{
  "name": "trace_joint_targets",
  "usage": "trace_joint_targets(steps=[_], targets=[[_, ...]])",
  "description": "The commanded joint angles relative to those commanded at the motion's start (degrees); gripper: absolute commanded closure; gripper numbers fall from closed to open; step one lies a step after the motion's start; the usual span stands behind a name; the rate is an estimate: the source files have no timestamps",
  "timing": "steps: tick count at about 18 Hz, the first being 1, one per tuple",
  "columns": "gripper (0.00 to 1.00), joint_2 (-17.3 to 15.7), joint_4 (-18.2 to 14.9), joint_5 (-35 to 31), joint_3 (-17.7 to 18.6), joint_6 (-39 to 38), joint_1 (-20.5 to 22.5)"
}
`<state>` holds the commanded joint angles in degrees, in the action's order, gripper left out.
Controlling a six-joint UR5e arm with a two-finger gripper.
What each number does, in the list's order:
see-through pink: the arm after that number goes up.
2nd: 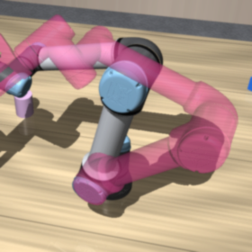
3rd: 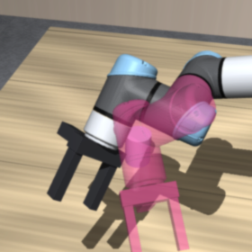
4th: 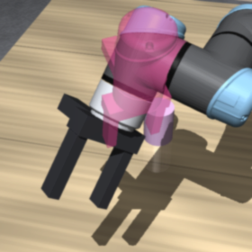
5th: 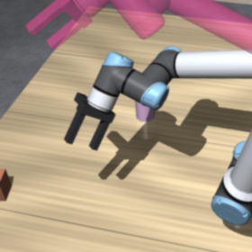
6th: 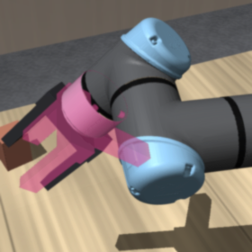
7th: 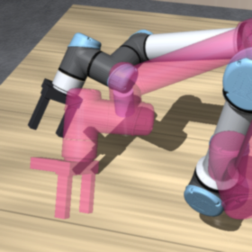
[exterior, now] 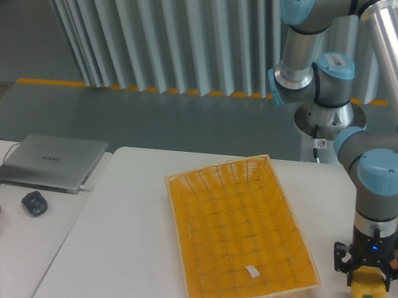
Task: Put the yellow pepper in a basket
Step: 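Lower the open gripper around the yellow pepper and close it, then lift the yellow pepper and carry it over the orange basket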
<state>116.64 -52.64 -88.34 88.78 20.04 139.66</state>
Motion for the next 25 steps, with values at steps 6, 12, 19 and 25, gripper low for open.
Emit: trace_joint_targets(steps=[6, 12, 19, 25], targets=[[0.51, -3.3, -9.7, 3.3, -4.1, 7.4, 0.8], [0.51, -5.4, -12.7, 12.1, -4.1, 13.8, 1.1], [0.51, -6.4, -16.6, 7.7, -3.5, 27.9, -6.4], [0.5, -5.2, -15.9, 4.6, -3.5, 27.3, -13.2]])
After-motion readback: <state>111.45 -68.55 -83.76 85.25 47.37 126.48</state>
